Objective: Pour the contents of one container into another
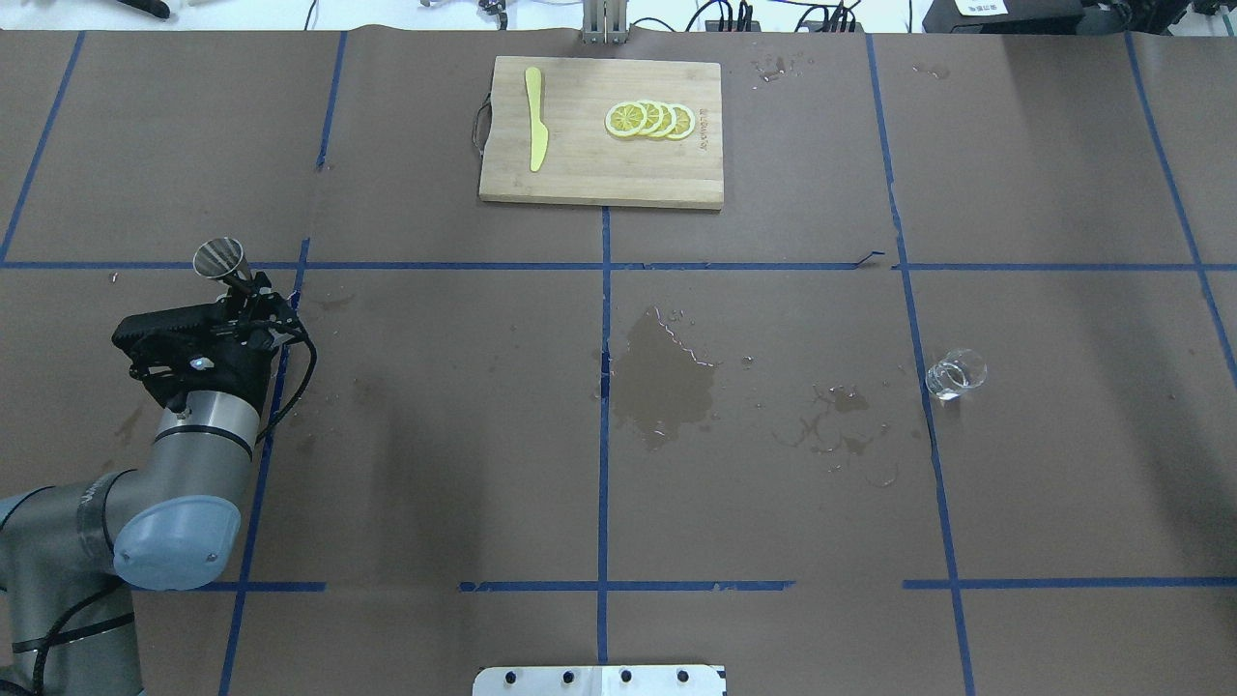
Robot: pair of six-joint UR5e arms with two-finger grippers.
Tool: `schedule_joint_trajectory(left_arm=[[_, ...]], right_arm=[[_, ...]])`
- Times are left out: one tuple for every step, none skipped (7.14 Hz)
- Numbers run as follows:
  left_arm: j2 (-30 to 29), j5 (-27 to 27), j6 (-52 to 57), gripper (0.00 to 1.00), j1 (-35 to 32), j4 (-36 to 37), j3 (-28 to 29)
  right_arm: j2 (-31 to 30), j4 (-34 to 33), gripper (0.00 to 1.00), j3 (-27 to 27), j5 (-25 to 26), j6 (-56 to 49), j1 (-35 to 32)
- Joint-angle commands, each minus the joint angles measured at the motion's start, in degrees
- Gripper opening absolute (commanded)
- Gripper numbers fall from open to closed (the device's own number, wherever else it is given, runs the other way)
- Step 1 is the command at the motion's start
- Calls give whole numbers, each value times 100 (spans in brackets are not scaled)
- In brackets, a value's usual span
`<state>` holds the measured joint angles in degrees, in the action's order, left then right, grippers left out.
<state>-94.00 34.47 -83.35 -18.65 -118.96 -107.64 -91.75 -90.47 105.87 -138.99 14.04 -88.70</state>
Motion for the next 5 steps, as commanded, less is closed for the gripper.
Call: schedule_joint_trajectory(left_arm=[[-330,634,1291,0,-243,-1481,6],[-356,1223,1869,0,-436,-1803,24],[-635,1446,2719,0,-595,-1893,50],[-994,1735,2841,0,-657,-1929,76],[-1085,1825,2877,0,-649,-1894,85]], right_arm=[[0,3,100,712,284,886,659],[8,11,100,1003,380,1317,1001],[43,212,100,1127,590,1756,1335],[52,701,100,1137,749,2239,1660],[44,1115,100,1138,1107,2513,1985]])
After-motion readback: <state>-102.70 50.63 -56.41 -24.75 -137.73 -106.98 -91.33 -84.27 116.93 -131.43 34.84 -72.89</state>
